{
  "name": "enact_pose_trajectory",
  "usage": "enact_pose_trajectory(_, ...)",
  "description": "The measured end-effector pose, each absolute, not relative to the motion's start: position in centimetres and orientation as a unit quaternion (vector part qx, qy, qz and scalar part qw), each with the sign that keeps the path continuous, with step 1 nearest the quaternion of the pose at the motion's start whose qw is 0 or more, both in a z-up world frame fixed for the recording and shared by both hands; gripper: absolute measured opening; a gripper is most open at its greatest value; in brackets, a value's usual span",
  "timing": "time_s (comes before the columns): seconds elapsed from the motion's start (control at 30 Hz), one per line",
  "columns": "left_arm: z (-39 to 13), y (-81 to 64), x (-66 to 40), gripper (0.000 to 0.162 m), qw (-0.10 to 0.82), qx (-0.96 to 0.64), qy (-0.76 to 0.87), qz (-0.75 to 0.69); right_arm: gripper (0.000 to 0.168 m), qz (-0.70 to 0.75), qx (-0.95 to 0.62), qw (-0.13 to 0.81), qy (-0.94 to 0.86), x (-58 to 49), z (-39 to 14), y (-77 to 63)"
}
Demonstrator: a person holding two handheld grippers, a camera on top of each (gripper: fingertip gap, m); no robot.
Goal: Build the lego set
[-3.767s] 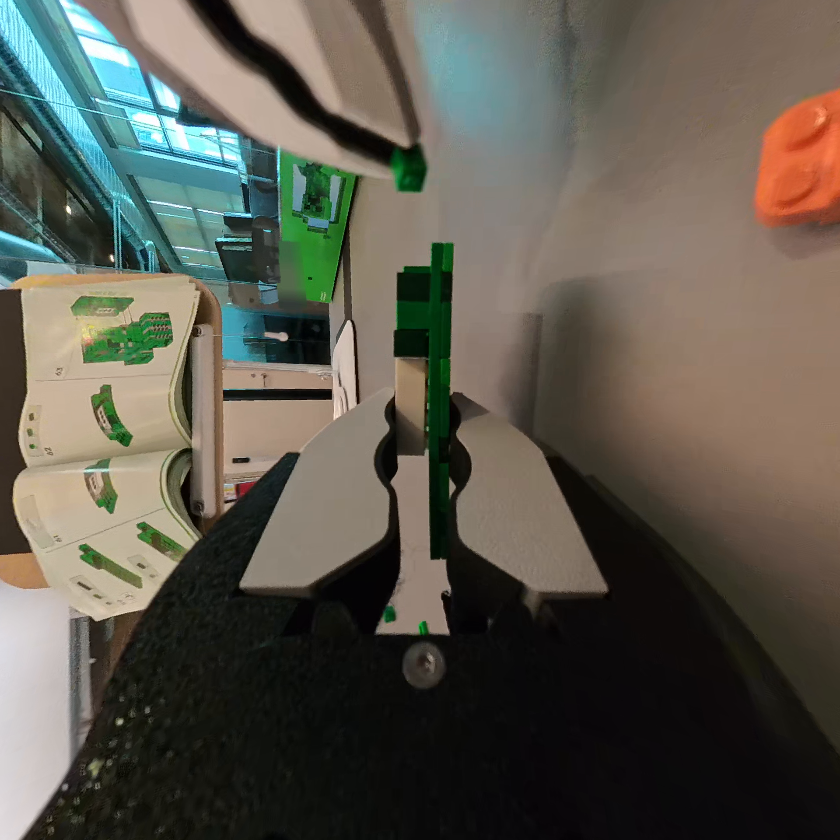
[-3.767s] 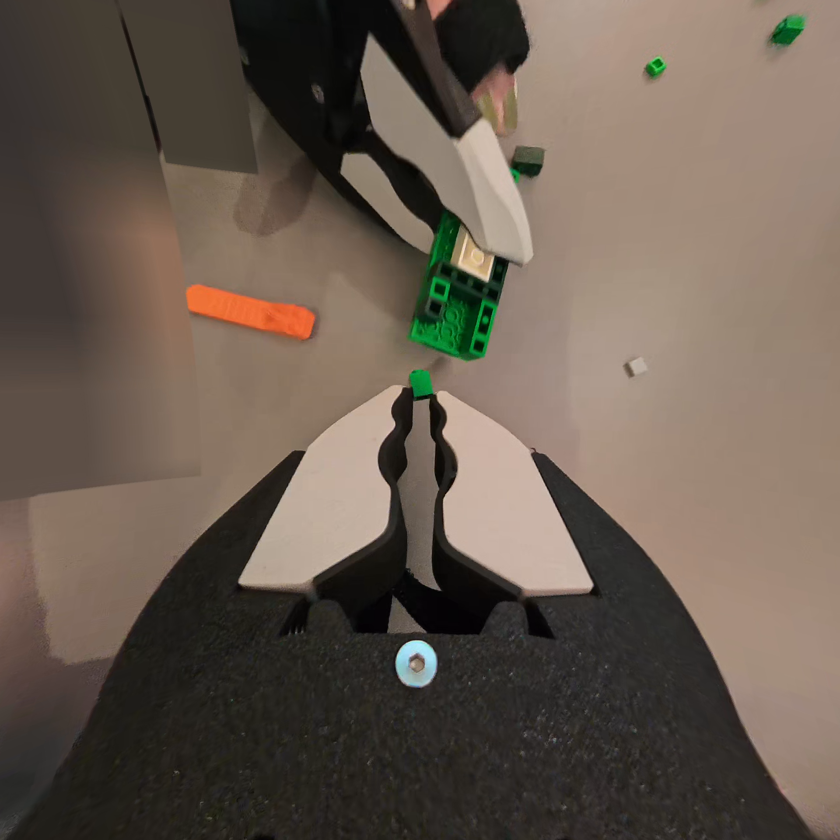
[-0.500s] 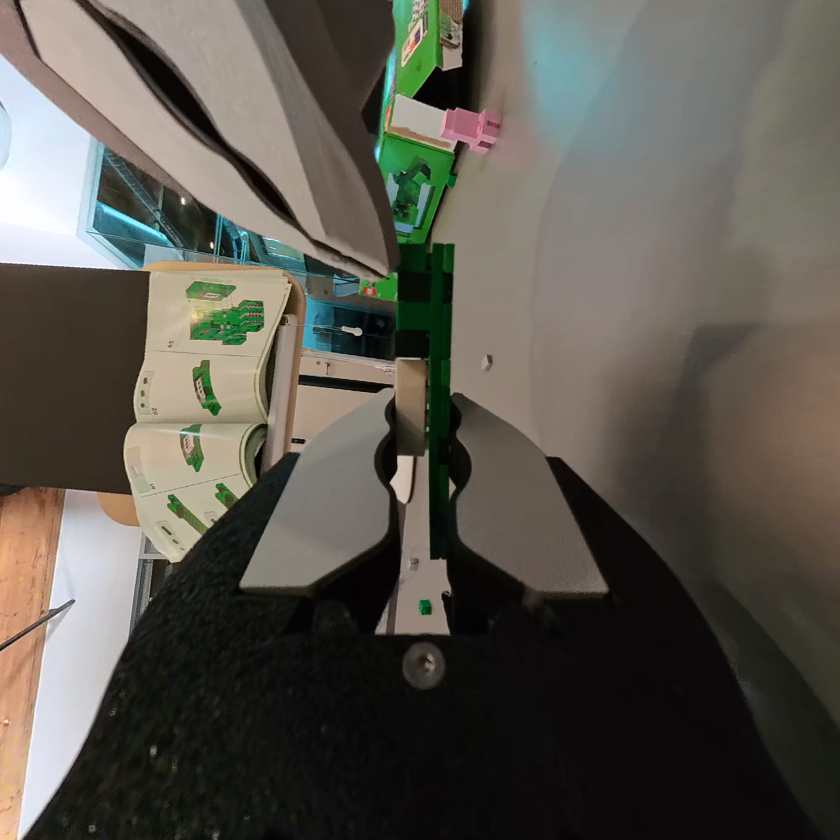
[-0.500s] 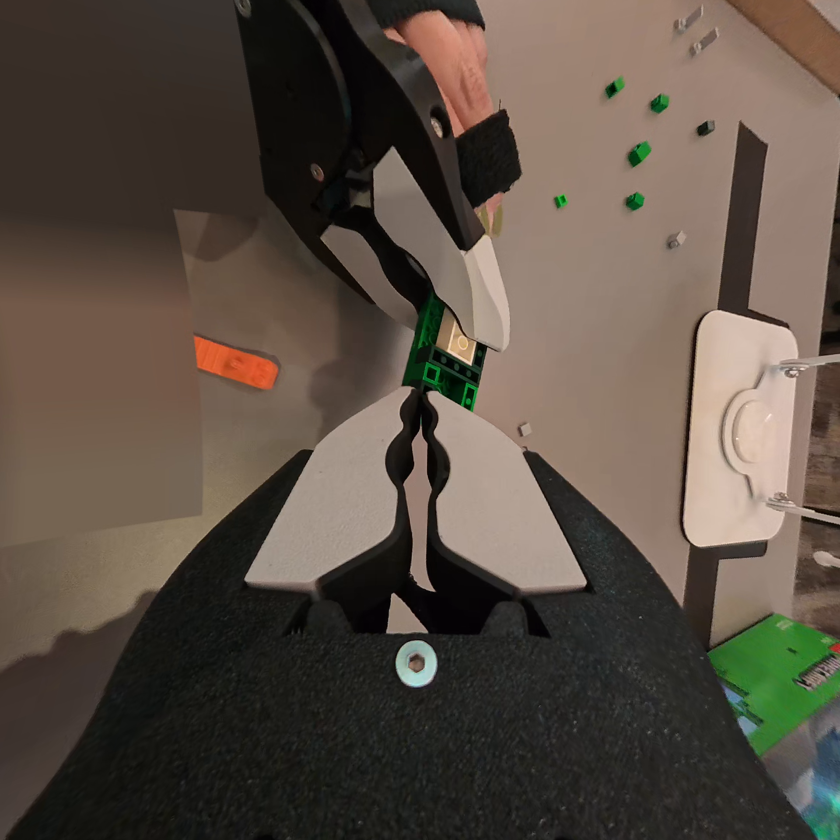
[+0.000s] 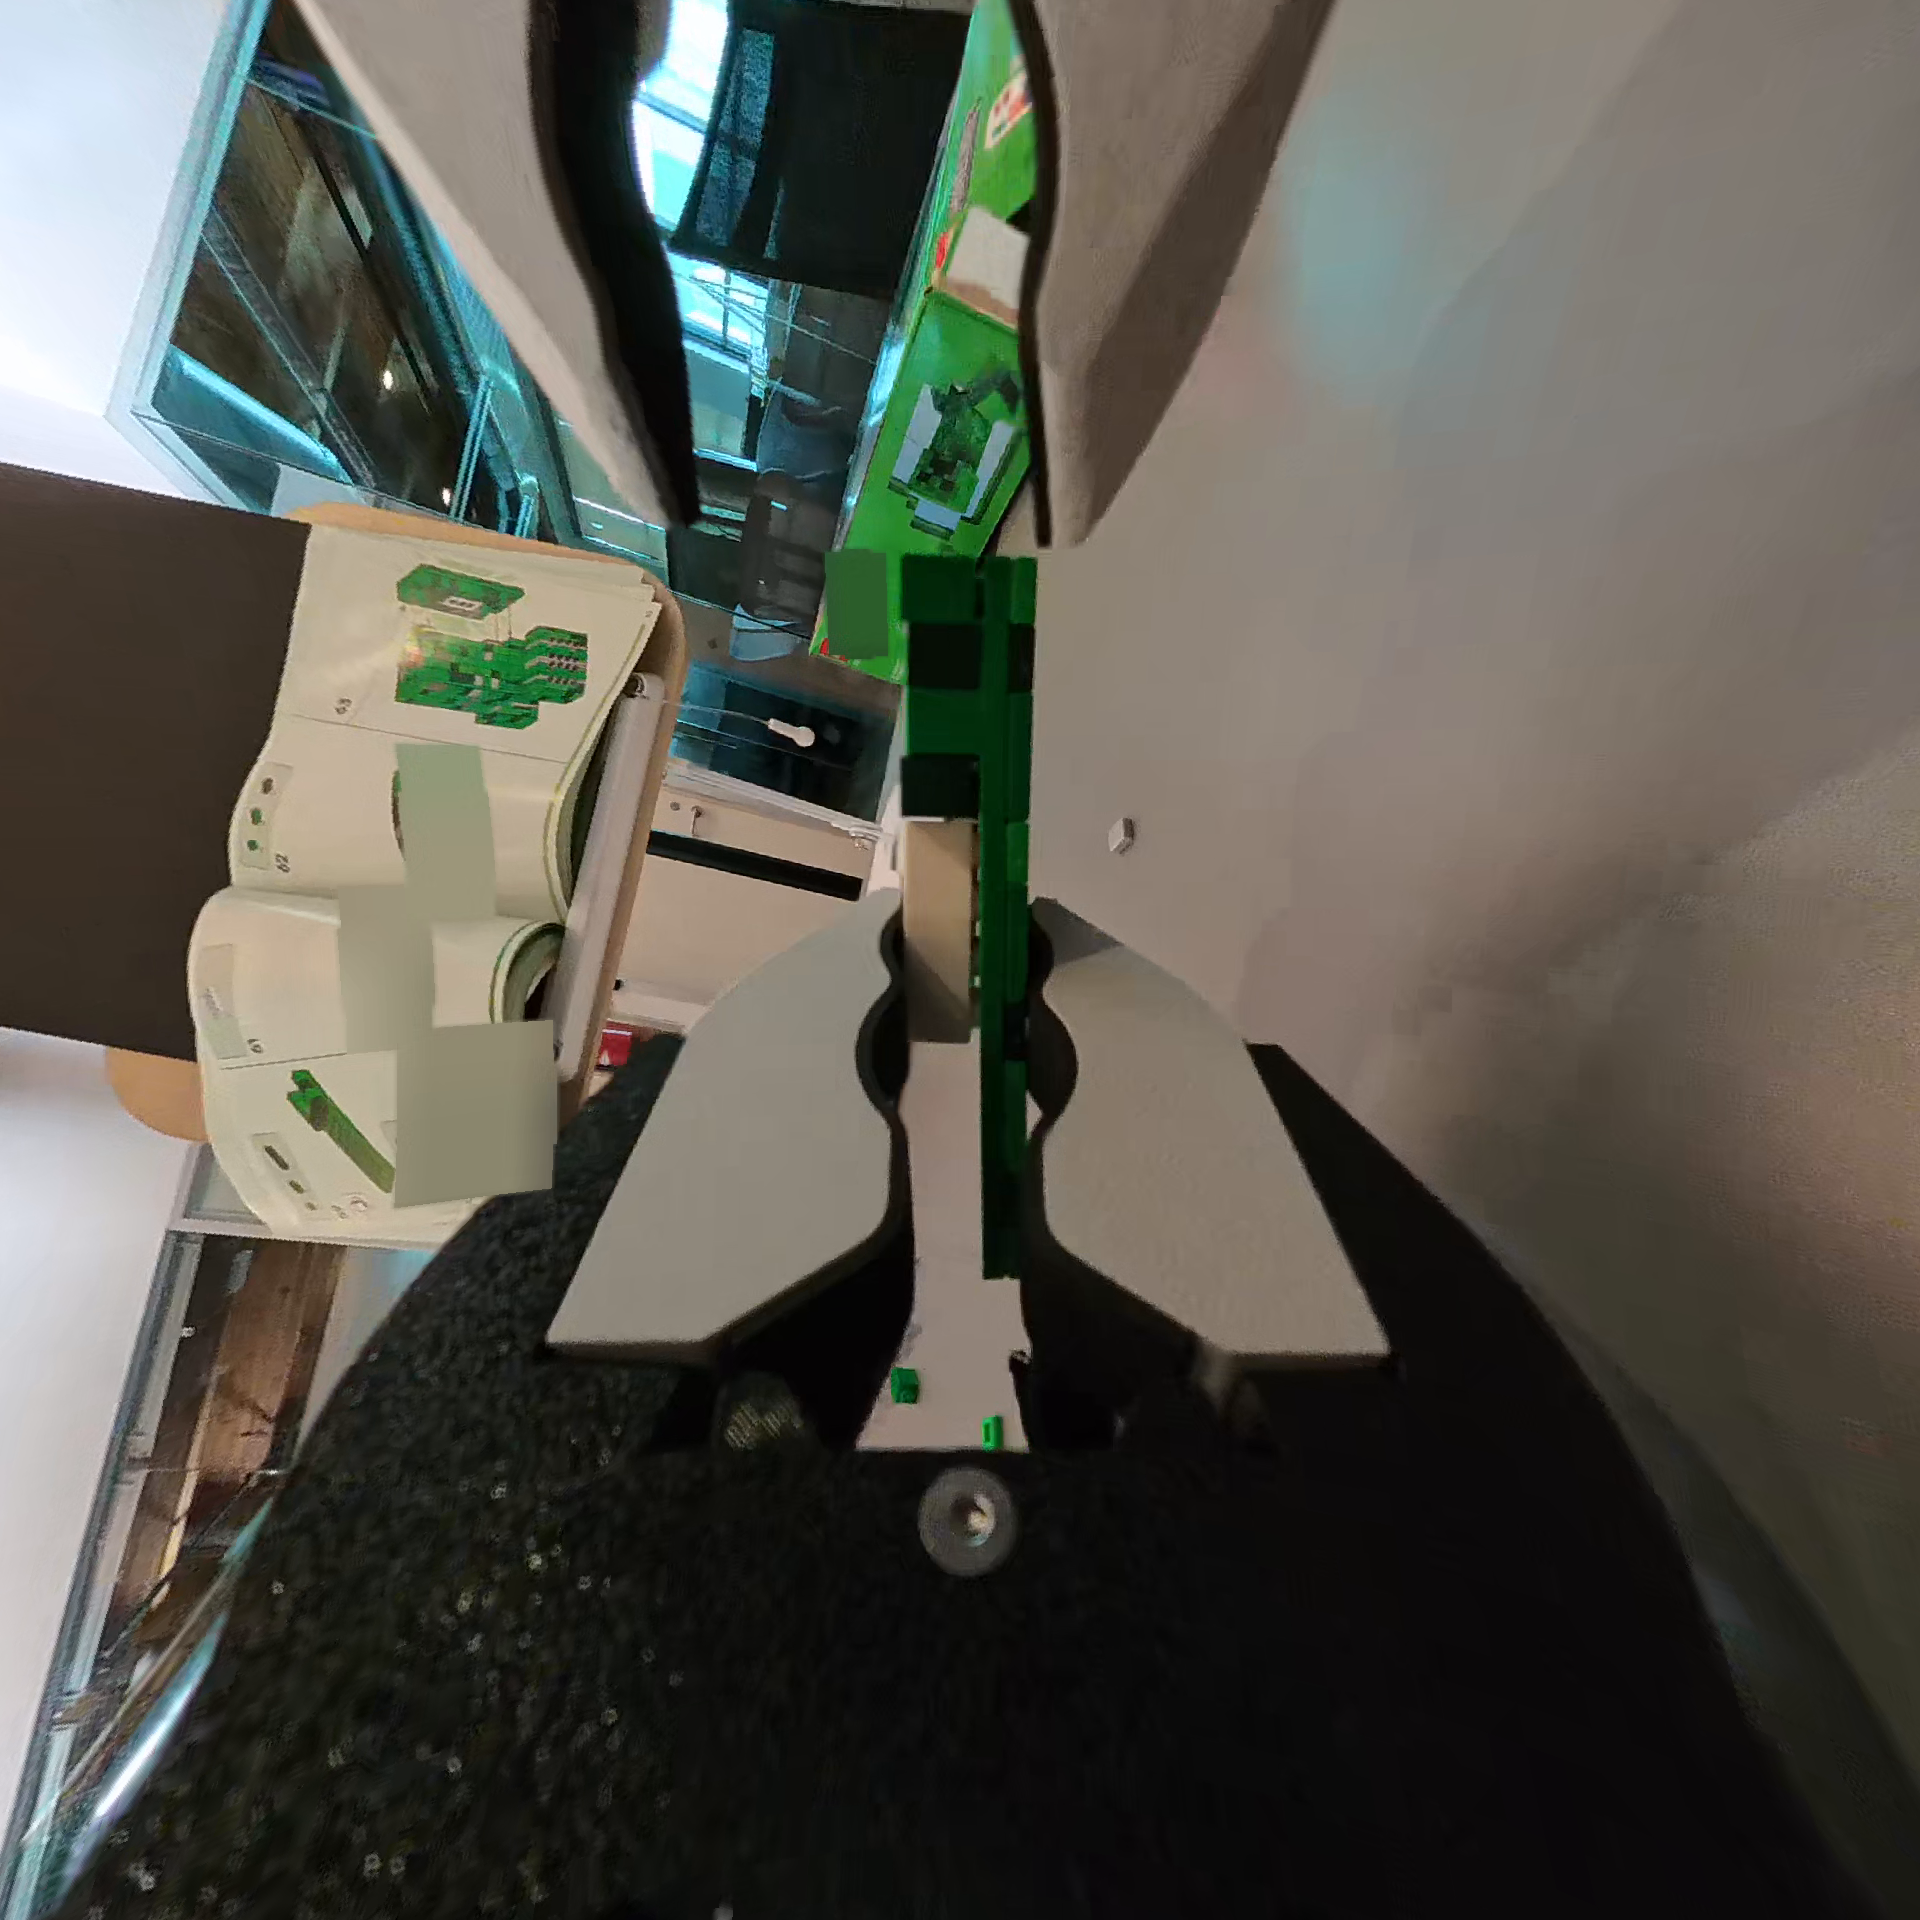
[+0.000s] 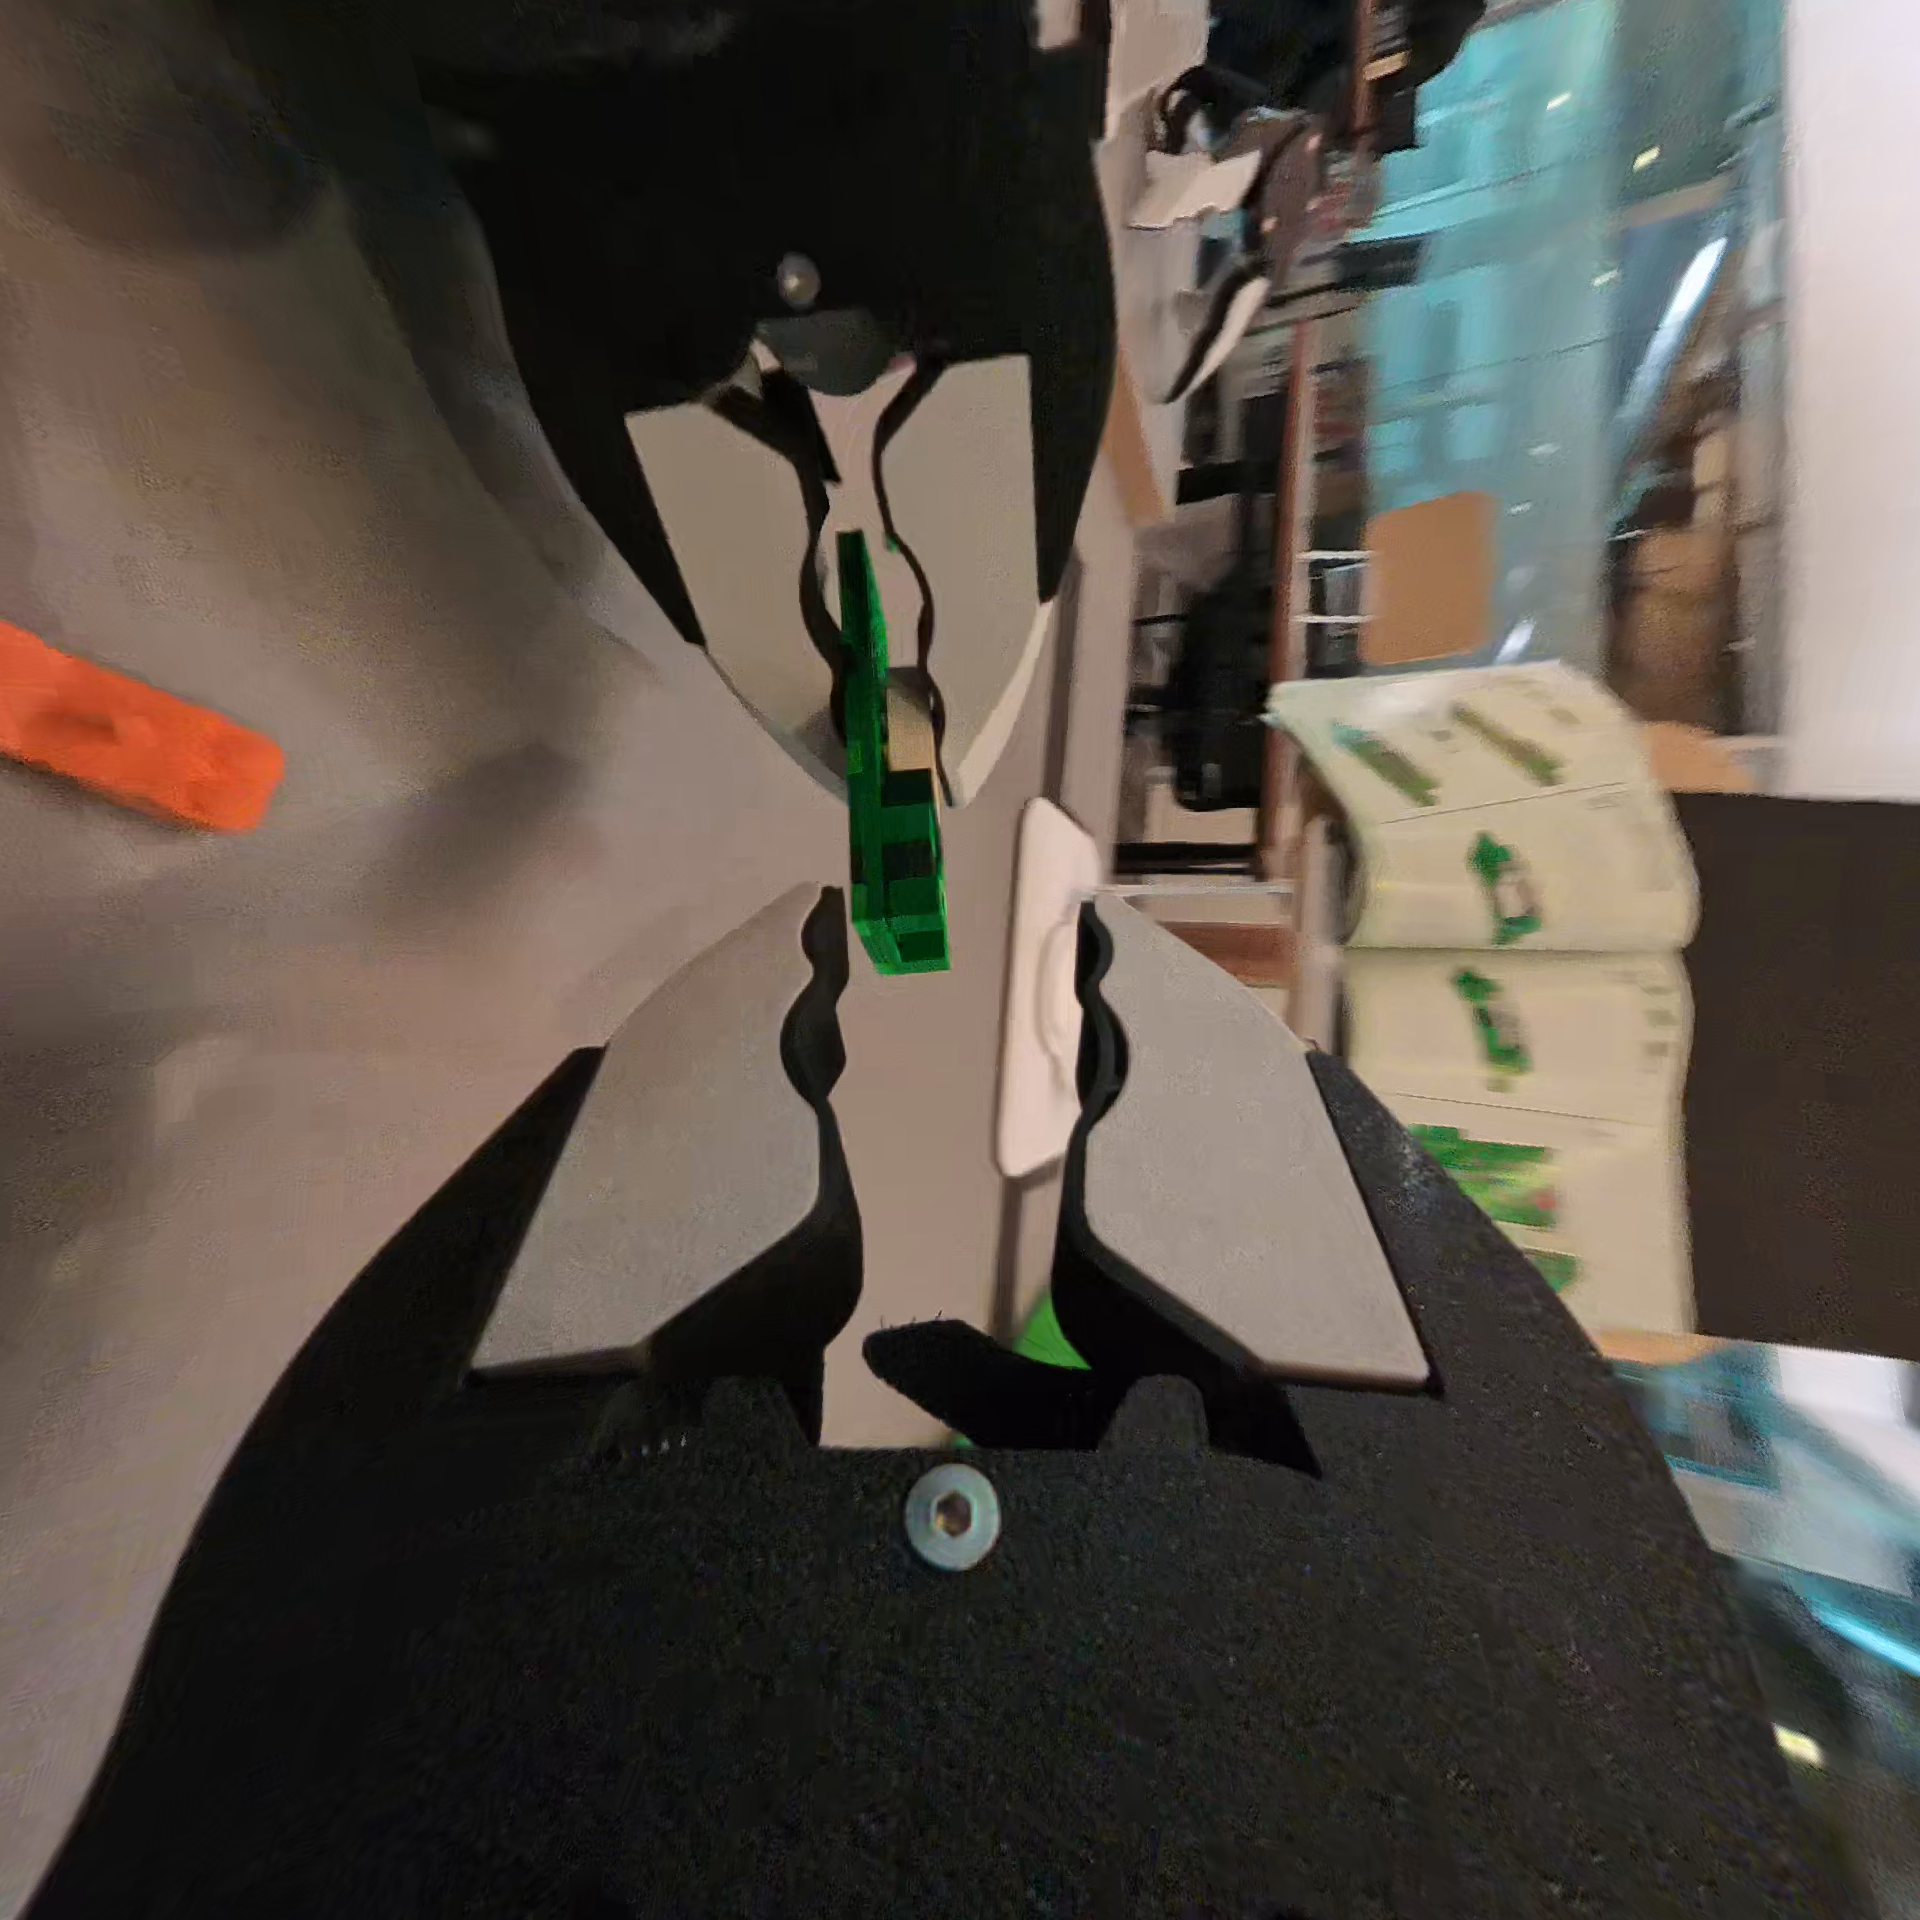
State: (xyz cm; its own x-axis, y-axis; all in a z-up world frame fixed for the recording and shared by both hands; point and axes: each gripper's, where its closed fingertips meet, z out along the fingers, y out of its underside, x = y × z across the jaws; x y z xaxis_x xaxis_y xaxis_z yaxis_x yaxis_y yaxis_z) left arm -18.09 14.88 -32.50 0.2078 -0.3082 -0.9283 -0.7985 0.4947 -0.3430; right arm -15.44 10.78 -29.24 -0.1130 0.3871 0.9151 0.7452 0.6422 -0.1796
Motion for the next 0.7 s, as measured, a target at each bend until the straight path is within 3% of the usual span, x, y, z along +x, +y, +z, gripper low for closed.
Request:
enact_pose_trajectory(0.03, -32.5, 14.9, -18.1, 0.017, 0.624, -0.465, 0.598, 0.194, 0.042, -0.188, -0.374, 0.545, -0.726, -15.5, -29.4, 10.8)
enact_pose_trajectory(0.3, -32.7, 14.8, -18.0, 0.017, 0.621, -0.472, 0.598, 0.182, 0.034, -0.269, -0.330, 0.551, -0.718, -16.0, -30.5, 11.8)
enact_pose_trajectory(0.4, -32.6, 14.7, -17.9, 0.017, 0.624, -0.472, 0.598, 0.176, 0.021, -0.270, -0.330, 0.549, -0.719, -16.1, -30.9, 12.0)
enact_pose_trajectory(0.7, -32.6, 14.4, -17.7, 0.017, 0.621, -0.463, 0.605, 0.182, 0.018, -0.260, -0.332, 0.540, -0.728, -15.7, -31.5, 11.7)
